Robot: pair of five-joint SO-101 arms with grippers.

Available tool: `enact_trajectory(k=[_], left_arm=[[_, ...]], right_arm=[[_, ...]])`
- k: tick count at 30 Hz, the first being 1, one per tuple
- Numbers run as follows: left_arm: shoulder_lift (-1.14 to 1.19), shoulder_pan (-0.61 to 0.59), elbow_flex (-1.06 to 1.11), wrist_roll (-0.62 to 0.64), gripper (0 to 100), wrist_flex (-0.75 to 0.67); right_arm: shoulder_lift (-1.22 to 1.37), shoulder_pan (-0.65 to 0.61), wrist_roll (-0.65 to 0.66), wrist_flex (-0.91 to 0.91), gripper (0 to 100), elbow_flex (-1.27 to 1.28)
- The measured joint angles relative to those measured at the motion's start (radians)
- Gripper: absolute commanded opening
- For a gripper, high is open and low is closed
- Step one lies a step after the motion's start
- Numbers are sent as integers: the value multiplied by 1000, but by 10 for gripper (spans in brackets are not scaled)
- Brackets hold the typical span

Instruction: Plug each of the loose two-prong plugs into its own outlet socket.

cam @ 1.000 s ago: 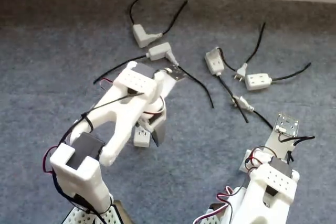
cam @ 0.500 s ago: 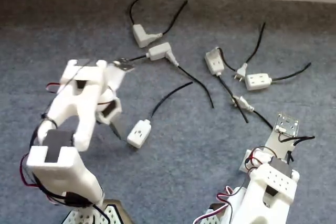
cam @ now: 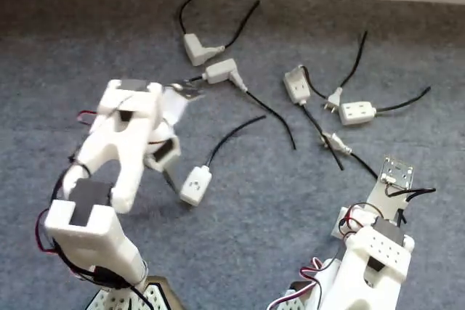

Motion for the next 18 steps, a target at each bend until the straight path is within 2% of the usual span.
enact_trajectory(k=[5,11,18], left_arm=[[0,201,0,98,309,0],[0,364,0,209,309,-28],[5,431,8,377,309,-133]], right_arm=[[0,0,0,0,12,0],[0,0,0,0,12,0],[0,0,0,0,12,0]])
